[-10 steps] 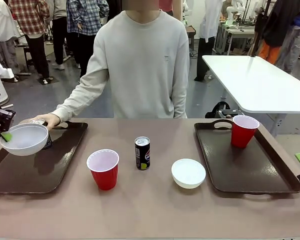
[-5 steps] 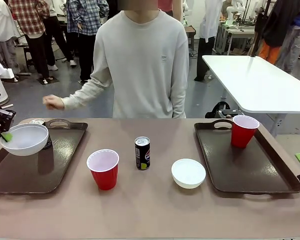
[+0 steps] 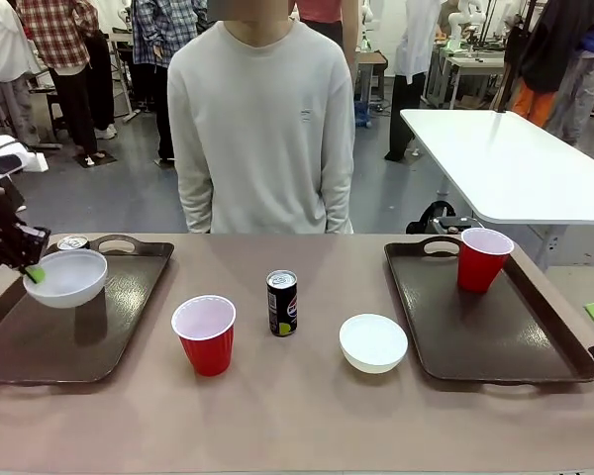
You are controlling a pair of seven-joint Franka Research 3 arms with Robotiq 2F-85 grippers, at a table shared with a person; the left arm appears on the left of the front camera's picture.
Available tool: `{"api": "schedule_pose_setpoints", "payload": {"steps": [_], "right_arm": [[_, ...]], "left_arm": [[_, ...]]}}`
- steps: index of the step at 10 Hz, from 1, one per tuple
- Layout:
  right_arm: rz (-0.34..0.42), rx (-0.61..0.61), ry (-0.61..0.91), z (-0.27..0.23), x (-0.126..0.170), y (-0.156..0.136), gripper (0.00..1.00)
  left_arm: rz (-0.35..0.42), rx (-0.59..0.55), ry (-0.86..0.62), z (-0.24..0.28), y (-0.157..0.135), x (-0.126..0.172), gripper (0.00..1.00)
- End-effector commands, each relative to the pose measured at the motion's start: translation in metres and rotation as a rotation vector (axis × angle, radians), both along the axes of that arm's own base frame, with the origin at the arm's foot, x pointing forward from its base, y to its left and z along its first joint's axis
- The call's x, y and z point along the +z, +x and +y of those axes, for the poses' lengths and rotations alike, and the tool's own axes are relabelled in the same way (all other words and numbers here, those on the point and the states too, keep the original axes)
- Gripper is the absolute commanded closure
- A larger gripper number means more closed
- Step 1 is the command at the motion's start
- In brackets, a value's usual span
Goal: Prepare tableware on both trays.
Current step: Pick up a Picnic Bowl from the table and place it on a Handle tray.
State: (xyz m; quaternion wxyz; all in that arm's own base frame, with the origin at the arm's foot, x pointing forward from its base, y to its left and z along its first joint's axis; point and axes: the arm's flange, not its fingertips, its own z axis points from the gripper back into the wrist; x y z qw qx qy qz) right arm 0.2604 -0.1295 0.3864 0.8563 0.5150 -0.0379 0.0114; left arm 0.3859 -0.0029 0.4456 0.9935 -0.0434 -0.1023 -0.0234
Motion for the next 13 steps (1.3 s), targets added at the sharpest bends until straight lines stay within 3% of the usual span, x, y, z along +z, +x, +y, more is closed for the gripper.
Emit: {"api": "schedule_pose_setpoints", "payload": {"steps": [1, 8, 9, 10, 11, 12, 13], "right_arm": [[-0.007, 0.008, 0.013, -0.001, -0.001, -0.001, 0.00], [-0.007, 0.008, 0.013, -0.001, -0.001, -0.001, 0.00], [-0.007, 0.008, 0.013, -0.001, -0.001, -0.001, 0.00], [-0.007, 0.008, 0.013, -0.001, -0.001, -0.001, 0.00], [-0.007, 0.008, 0.013, -0.001, -0.001, -0.001, 0.00], [-0.007, 0.008, 0.013, -0.001, -0.001, -0.001, 0.00], [-0.007, 0.008, 0.013, -0.001, -0.001, -0.001, 0.00]], "left_arm": [[0.056, -0.023, 0.032, 0.020, 0.008, -0.019, 0.96], [0.088, 0.029, 0.113, 0.029, 0.033, -0.089, 0.96], [0.091, 0.026, 0.113, 0.028, 0.035, -0.087, 0.36], [0.092, 0.031, 0.121, 0.028, 0.032, -0.080, 0.36], [0.096, 0.031, 0.136, 0.027, 0.026, -0.071, 0.00], [0.119, 0.035, 0.130, 0.025, 0.017, -0.062, 0.73], [0.122, 0.008, 0.116, 0.021, 0.006, -0.047, 0.00]]}}
